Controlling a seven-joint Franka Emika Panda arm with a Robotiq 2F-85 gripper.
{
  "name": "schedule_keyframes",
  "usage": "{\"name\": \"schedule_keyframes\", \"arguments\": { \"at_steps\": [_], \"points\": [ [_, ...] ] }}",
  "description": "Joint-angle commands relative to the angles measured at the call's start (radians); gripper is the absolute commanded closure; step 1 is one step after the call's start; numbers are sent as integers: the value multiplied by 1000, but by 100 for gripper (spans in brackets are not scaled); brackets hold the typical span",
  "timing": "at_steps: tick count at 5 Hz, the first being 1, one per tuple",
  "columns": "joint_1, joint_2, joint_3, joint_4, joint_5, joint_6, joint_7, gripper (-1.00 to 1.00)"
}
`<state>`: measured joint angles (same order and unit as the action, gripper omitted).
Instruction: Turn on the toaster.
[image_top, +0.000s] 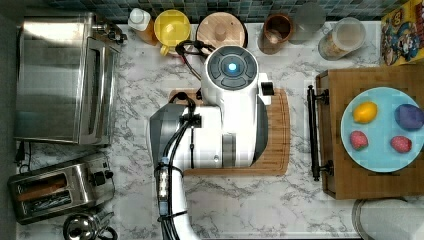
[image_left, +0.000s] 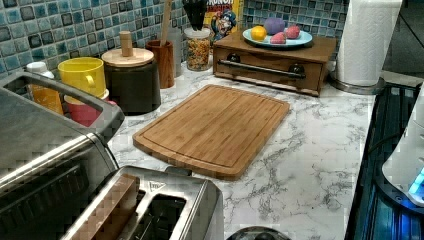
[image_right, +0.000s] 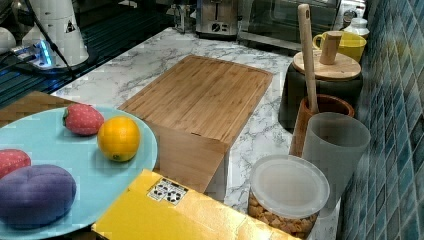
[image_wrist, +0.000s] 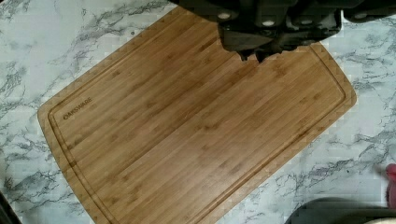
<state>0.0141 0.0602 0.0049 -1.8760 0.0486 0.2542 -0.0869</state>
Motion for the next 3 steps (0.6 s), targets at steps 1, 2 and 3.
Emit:
{"name": "schedule_keyframes", "arguments": {
  "at_steps": [1,2,3],
  "points": [
    [-3,-24,3,-30,43,42,-91,100],
    [20,-56,28,-55,91,83,-249,100],
    [52,-92,70,-94,145,126,-432,100]
  ]
}}
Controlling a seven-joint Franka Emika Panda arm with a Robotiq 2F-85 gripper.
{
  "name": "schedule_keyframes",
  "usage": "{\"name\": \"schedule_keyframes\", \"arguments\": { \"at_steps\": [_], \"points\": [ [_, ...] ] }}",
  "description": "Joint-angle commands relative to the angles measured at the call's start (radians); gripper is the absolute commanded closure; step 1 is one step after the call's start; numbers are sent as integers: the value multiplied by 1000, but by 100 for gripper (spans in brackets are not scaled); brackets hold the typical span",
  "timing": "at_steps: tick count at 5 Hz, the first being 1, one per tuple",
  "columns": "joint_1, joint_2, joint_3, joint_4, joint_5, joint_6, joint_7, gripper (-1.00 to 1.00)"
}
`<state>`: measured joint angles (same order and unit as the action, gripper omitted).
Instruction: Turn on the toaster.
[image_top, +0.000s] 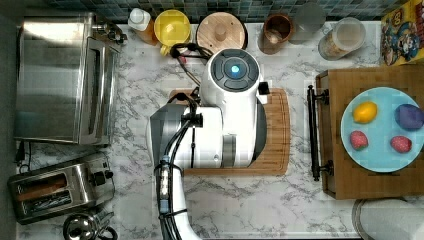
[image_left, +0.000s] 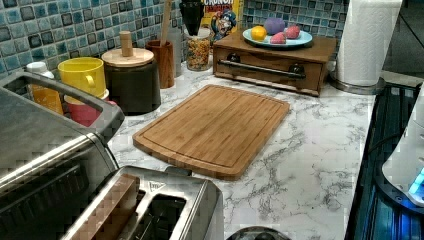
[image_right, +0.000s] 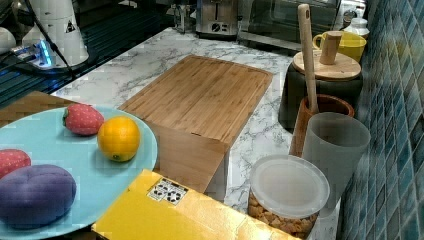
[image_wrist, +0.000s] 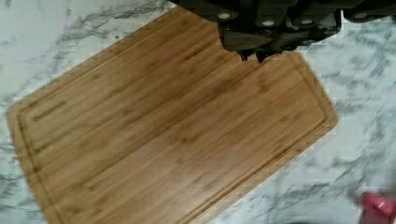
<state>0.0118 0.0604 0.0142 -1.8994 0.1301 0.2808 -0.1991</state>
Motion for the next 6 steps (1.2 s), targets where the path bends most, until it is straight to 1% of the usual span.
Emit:
{"name": "schedule_keyframes", "arguments": {
  "at_steps": [1,2,3,4,5,6],
  "points": [
    [-5,-107,182,-120,71,143,-405,100],
    [53,-102,148,-153,101,176,-461,100],
    [43,-101,195,-192,132,191,-543,100],
    [60,-126,224,-237,147,230,-605,100],
    [104,-126,228,-253,168,215,-658,100],
    [125,-135,255,-262,181,190,-661,100]
  ]
}}
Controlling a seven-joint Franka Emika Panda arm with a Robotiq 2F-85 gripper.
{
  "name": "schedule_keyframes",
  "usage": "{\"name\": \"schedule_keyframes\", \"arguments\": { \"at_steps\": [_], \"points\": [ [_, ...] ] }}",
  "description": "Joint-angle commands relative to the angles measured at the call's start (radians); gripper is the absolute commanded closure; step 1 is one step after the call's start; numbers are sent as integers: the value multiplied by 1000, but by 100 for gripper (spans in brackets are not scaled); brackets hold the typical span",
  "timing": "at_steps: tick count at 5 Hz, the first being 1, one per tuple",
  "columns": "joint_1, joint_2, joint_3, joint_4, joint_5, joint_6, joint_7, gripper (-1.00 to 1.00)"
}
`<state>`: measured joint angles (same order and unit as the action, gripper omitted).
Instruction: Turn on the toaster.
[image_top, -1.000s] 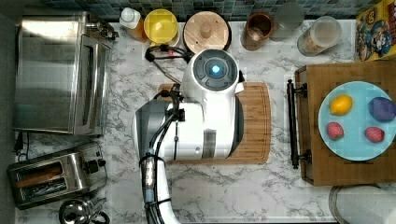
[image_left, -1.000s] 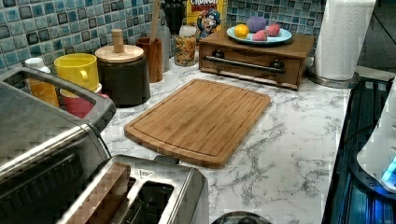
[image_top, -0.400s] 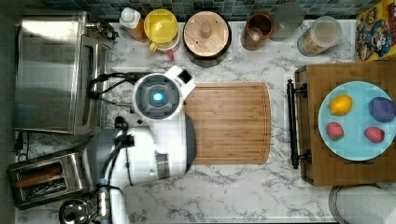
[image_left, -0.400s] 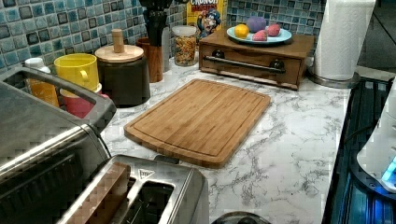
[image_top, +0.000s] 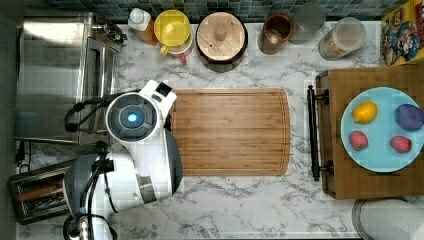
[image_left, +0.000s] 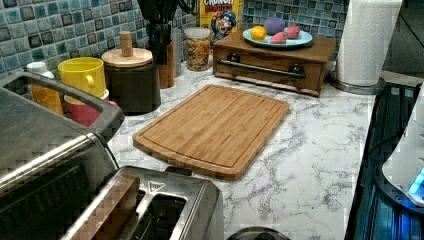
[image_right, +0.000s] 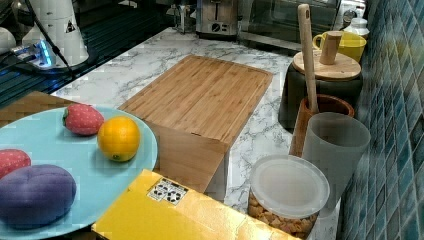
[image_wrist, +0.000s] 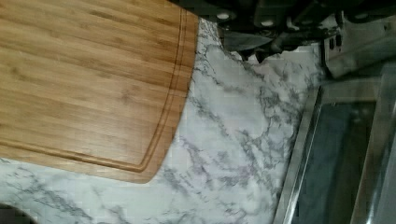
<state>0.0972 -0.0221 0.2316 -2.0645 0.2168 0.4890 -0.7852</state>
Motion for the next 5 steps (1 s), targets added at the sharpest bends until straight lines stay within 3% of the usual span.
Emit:
{"name": "schedule_keyframes", "arguments": {
  "at_steps": [1,3,5],
  "points": [
    [105,-84,17,-116,157,-28,-94,100],
    [132,-111,85,-128,229,0,-66,100],
    [117,-64,152,-111,217,23,78,100]
  ]
}}
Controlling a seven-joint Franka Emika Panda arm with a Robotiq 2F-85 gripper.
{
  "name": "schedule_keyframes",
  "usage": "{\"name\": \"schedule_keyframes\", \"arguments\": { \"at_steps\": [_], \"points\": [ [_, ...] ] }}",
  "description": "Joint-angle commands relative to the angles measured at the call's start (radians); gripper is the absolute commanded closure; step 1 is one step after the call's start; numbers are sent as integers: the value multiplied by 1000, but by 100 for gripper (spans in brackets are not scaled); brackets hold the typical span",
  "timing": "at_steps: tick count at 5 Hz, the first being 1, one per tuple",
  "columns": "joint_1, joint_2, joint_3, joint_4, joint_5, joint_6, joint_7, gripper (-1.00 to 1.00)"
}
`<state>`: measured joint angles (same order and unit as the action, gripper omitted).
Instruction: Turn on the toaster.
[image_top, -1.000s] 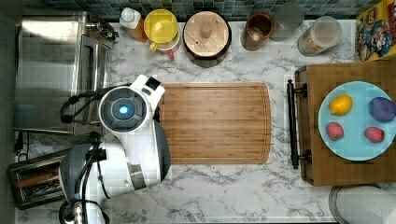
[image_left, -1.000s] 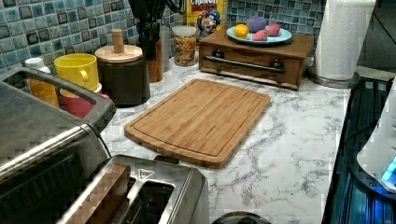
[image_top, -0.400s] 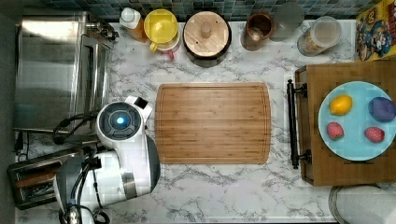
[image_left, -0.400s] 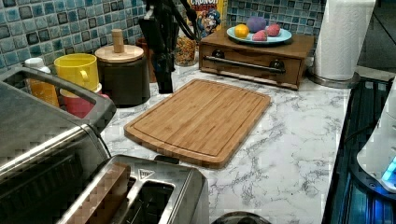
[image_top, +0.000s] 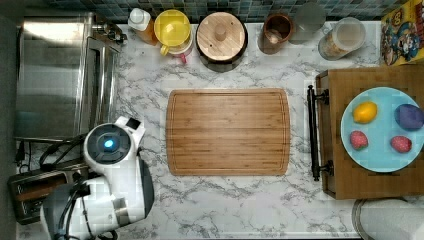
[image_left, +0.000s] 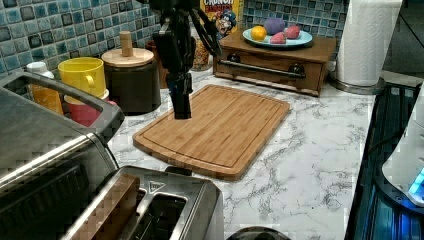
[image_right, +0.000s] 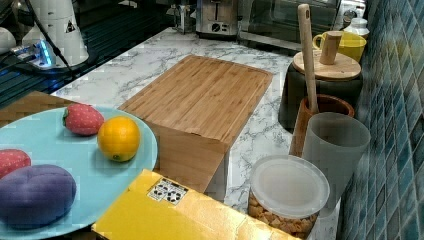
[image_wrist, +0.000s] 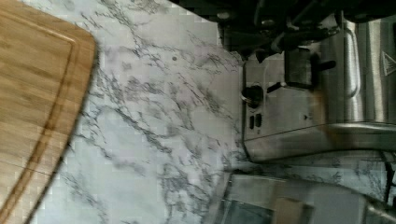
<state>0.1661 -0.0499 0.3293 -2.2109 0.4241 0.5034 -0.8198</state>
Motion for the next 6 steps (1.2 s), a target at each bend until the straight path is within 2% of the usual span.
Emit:
{"name": "schedule_keyframes", "arguments": {
  "at_steps": [1,3,4,6],
  "points": [
    [65,-18,67,32,9,35,156,100],
    [51,29,117,35,-40,113,309,100],
    [62,23,114,22,-55,170,345,100],
    [73,67,121,59,-75,131,352,100]
  ]
}}
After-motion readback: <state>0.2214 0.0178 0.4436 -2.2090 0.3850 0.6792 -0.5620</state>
